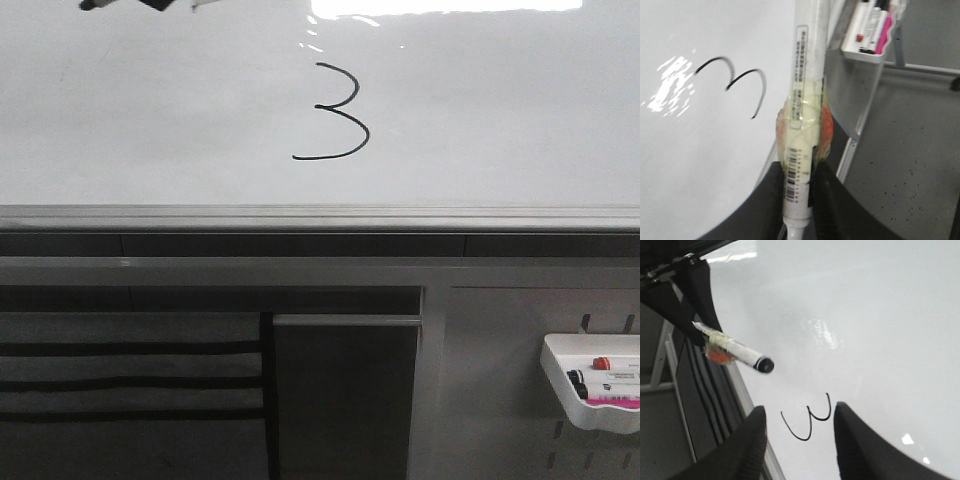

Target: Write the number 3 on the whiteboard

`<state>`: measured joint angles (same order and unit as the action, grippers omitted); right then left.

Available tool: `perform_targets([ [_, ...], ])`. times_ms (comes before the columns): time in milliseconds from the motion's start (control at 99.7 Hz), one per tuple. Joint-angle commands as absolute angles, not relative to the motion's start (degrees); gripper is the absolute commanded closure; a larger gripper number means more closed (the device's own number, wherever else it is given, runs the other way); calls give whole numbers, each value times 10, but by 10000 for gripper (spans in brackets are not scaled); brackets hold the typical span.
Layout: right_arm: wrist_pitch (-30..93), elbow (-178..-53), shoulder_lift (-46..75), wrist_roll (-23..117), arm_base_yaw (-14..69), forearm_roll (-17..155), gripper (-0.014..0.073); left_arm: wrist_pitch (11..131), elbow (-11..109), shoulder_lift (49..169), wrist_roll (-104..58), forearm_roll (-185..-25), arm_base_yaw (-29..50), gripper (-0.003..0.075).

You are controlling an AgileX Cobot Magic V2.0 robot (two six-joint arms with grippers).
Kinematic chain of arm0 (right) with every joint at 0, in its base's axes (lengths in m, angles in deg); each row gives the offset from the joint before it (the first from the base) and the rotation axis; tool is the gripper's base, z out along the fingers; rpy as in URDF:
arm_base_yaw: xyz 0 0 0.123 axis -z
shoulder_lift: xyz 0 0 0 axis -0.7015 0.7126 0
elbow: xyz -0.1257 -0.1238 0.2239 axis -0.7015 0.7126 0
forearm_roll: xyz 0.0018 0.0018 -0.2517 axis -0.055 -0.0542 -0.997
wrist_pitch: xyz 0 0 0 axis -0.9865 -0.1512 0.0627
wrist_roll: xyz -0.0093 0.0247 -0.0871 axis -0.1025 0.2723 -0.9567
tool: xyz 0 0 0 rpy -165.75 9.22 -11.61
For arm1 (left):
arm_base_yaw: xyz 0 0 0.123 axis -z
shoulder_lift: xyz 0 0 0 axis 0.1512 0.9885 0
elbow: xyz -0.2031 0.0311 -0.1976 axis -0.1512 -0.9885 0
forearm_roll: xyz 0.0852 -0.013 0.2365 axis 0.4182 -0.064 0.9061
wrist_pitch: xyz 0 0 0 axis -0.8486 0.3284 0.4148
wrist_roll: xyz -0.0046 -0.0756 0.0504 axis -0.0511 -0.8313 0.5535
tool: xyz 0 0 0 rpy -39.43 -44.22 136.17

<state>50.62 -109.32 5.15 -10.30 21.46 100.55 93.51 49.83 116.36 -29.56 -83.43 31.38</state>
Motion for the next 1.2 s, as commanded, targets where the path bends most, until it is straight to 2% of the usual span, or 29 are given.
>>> perform_targets([
  [0, 473, -1113, 27, -43, 240, 1027, 316, 880, 509, 1151, -355, -836, 257, 660],
  [171, 496, -1110, 25, -7, 254, 1027, 316, 834, 455, 1151, -417, -841, 138, 660],
  [341, 508, -1098, 25, -7, 254, 1028, 316, 652, 366, 1153, -429, -949, 51, 660],
  [461, 508, -1087, 25, -7, 254, 1030, 316, 518, 325, 1169, -429, -974, 49, 660],
  [672, 509, -1078, 25, -7, 254, 1031, 316, 402, 323, 1237, -429, -974, 52, 660],
  [913, 509, -1078, 25, -7, 254, 1031, 316, 364, 323, 1313, -429, -974, 52, 660],
  [1093, 509, -1078, 25, -7, 254, 1031, 316, 371, 323, 1318, -429, -974, 52, 650],
  [1154, 510, -1078, 25, -7, 254, 1031, 316, 377, 323, 1317, -429, -974, 52, 615],
  [1194, 510, -1078, 25, -7, 254, 1031, 316, 383, 323, 1317, -429, -974, 52, 562],
])
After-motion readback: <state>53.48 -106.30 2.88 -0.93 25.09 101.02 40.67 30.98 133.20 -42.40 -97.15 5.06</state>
